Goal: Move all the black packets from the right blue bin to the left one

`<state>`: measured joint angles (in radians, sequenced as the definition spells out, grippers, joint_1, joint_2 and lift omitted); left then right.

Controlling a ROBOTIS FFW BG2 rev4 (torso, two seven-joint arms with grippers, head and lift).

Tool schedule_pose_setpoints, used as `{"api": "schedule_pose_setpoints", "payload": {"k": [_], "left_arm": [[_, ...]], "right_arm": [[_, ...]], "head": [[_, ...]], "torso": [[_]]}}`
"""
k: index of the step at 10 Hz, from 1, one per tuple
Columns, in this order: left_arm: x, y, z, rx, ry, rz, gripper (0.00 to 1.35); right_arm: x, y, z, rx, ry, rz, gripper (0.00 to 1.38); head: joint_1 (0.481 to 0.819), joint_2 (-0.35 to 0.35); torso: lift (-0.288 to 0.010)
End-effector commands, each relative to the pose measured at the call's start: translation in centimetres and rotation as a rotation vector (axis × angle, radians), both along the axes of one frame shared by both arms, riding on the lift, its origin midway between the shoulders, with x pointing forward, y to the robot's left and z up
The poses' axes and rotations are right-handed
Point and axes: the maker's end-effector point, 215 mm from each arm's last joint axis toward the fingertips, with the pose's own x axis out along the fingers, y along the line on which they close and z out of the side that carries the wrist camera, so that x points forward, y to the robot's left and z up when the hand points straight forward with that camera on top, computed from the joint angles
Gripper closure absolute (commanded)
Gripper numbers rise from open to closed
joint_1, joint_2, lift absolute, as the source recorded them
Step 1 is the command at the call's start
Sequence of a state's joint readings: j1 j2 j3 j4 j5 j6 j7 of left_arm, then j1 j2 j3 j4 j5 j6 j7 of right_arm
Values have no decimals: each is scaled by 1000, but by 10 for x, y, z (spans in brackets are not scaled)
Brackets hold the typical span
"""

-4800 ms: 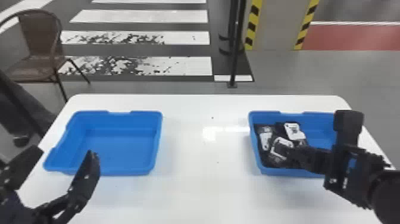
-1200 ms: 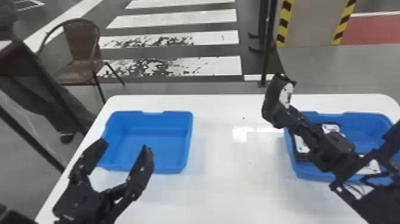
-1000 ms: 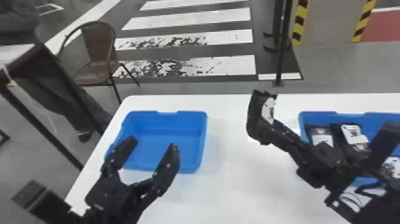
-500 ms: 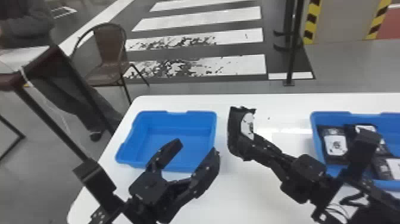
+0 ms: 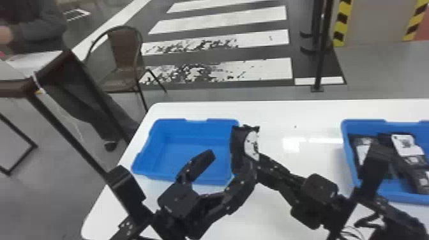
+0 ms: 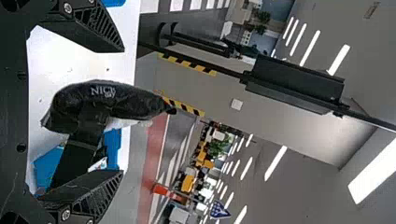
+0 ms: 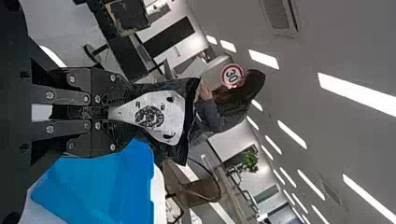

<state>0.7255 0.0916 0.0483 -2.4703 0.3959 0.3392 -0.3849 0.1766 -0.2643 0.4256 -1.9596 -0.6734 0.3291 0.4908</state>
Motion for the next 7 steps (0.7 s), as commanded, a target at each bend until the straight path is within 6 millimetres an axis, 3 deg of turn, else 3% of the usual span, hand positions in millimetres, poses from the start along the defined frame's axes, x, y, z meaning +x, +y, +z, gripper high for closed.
{"api": "schedule_pose_setpoints", "payload": {"k": [1,5,6,7], "left_arm": [[0,-6,1,-2,-1,-15,108],[1,-8,-2,10,9,-20,110],[1,-9,-4,13,15,-20,176],[1,-10,-10,23,30,-14,501]], "right_arm": [[-11,14,-1,6,11,42,1062],[-39,41,0,21,30,133,1062],[-43,45,-2,19,35,147,1062],[-44,46,-4,17,40,150,1062]], "head": [[695,298],[695,343],[695,350],[695,350]], "torso": [[-140],[-140],[-140],[-140]]}}
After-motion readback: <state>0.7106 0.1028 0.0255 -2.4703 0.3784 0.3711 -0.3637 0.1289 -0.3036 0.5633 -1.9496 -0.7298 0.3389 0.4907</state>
